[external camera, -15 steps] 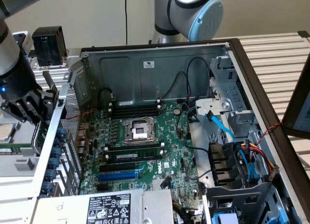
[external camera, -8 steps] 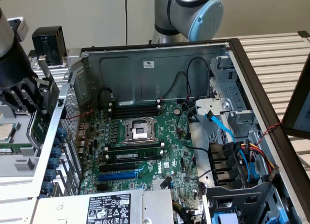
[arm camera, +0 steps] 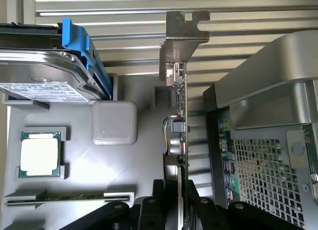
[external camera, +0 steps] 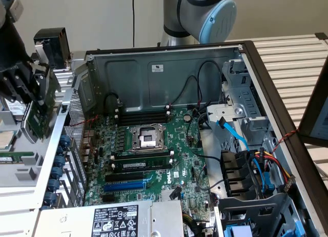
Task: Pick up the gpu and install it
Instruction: 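Pick up the gpu and move the gpu toward the slot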
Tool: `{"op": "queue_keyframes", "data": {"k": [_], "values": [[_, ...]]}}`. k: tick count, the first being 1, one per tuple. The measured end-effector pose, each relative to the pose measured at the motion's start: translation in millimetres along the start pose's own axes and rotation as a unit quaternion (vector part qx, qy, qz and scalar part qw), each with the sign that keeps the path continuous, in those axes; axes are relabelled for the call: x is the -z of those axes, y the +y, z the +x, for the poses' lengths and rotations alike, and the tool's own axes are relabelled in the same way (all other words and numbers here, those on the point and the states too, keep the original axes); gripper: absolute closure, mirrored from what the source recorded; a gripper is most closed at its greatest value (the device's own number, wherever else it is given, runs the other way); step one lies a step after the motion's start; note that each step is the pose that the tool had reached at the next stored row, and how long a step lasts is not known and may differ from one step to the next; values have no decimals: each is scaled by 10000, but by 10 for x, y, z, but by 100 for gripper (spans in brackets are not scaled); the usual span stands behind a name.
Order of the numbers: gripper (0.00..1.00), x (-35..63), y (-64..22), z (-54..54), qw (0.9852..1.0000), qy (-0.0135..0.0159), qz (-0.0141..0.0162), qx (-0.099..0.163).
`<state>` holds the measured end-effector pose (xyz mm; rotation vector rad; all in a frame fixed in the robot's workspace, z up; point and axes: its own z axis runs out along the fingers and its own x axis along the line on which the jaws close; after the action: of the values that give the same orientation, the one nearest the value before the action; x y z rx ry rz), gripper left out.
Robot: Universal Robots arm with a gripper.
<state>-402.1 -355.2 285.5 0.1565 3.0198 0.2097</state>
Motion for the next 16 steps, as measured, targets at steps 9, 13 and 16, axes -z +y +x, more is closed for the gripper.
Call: {"op": "queue_keyframes", "data": {"k": [9,13,16], "values": [[72,400,47,-99,10000,14,1,1],[72,575,61,-148,10000,28,3,-2],[72,706,74,-192,10000,34,3,-2]]}}
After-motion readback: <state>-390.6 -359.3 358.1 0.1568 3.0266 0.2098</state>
